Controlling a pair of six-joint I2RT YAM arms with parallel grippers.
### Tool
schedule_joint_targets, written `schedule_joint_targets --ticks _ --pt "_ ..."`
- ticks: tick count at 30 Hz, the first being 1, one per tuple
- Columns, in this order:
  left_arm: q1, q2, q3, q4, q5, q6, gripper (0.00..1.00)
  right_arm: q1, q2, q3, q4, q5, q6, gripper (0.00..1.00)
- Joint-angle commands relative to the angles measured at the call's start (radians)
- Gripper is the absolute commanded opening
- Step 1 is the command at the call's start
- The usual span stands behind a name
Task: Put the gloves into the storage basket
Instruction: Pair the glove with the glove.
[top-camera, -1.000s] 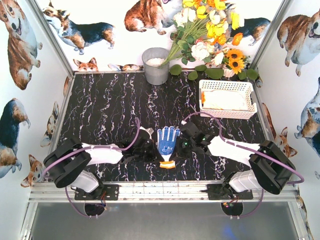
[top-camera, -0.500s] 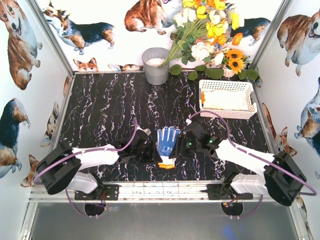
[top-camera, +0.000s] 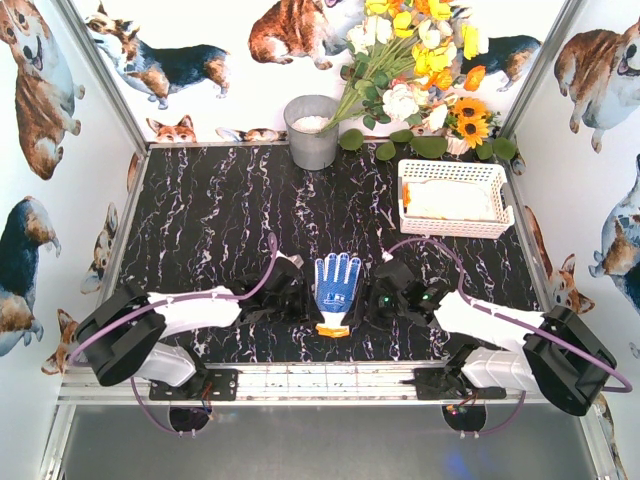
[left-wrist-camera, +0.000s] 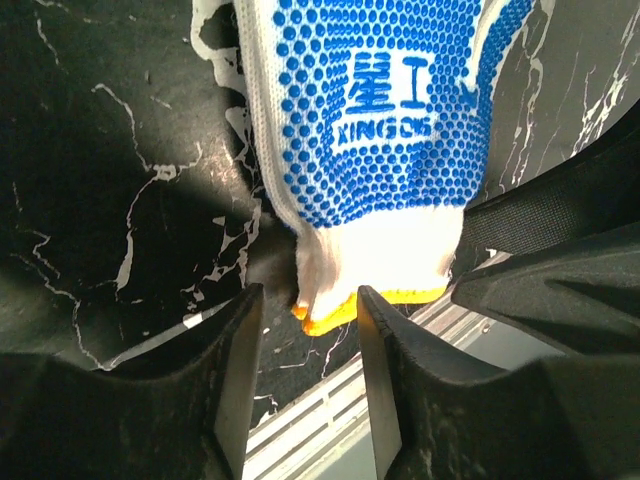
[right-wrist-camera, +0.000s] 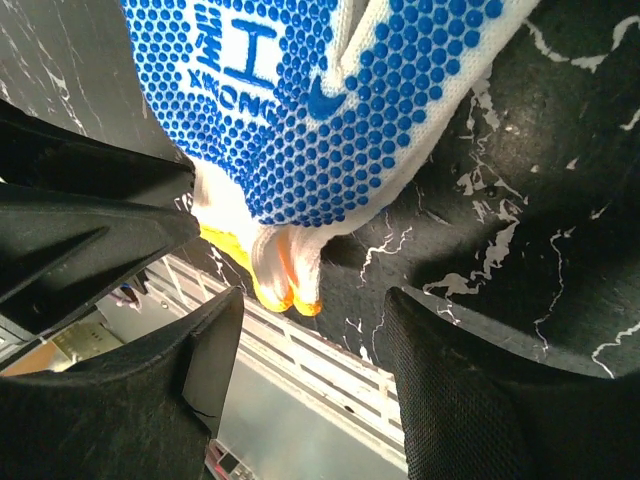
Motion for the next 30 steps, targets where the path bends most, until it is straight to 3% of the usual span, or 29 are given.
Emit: schedule_joint_targets --ticks 1,11,19,23,29,30 --pt "-0.003 0.026 -0.005 0.081 0.009 -0.011 0.33 0.003 -0.01 -0.005 0.127 0.028 0.027 0.61" --pt "-0.003 0.06 -0.029 0.117 0.013 -0.014 0.16 0.003 0.096 -0.047 0.284 -0.029 0.066 0.58" --pt "-0.003 0.059 -0.068 0.194 0.053 -0.036 0.14 0.004 0.194 -0.076 0.422 -0.073 0.123 0.52" --pt "0.002 0.045 -0.084 0.201 0.056 -0.047 0.16 0.004 0.218 -0.087 0.456 -0.082 0.156 0.36" --pt "0.04 -0.01 -0.15 0.314 0.086 -0.111 0.31 0.004 0.203 -0.095 0.469 -0.08 0.196 0.0" --pt "0.043 -0.013 -0.162 0.35 0.099 -0.128 0.34 0.003 0.2 -0.097 0.476 -0.084 0.207 0.0"
